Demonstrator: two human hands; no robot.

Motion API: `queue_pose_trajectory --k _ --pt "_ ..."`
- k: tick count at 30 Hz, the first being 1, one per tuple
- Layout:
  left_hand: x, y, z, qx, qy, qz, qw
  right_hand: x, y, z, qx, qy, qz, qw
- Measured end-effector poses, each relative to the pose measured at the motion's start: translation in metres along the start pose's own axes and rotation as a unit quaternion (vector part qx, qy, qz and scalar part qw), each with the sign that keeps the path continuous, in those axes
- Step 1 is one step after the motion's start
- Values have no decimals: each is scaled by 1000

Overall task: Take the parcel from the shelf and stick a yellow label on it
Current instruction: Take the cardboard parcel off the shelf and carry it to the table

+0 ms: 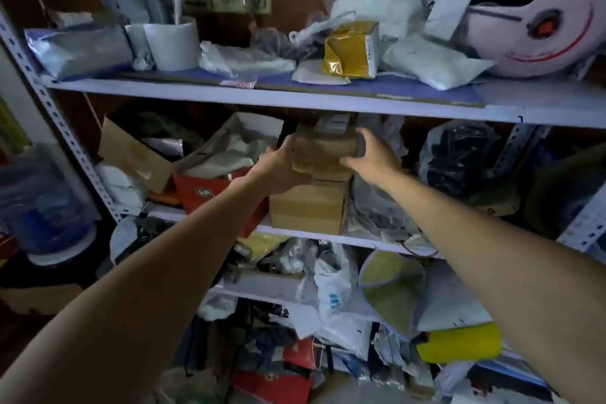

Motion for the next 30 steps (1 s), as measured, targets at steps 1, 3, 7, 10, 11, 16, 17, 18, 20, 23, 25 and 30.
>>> queue_pose_trajectory --k 1,3,7,10,11,16,17,18,20,23,25,30 --pt "0 10 1 10 -9 5 1000 1 6 0 -6 11 0 1000" --pt "1 32 -1 18 -34 -2 999 4 20 6 -8 7 -10 1000" --pt "4 68 -9 68 -37 -44 996 10 50 17 -6 44 -38 998" --pt "14 87 -21 86 -100 -68 989 15 61 18 0 59 -54 997" --pt "17 93 -26 91 -128 -71 985 16 63 18 2 57 -58 997" --pt "21 110 -38 124 -176 -39 976 24 69 15 26 55 -40 997" --pt "21 111 -39 128 -183 -32 974 27 68 15 32 62 -24 997" --pt "19 110 -40 132 -194 -26 972 30 65 14 37 70 -9 997" --pt "16 105 -41 153 -213 -20 965 36 54 13 42 89 24 995" --pt "14 88 -42 182 -236 -6 954 46 28 9 52 125 76 988" --pt "14 74 -43 198 -264 -3 944 53 6 5 63 135 108 983" --pt "21 30 -44 249 -327 -2 912 67 -72 -12 65 122 196 971"
Point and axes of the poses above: each hand's wrist, its own y-axis towards the middle knuckle, its own x-axis out of the palm, z = x × y, the point moved 3 cm from there along y, towards the middle knuckle, and after that the axes turned 10 degrees about y, right-handed, at the moved point
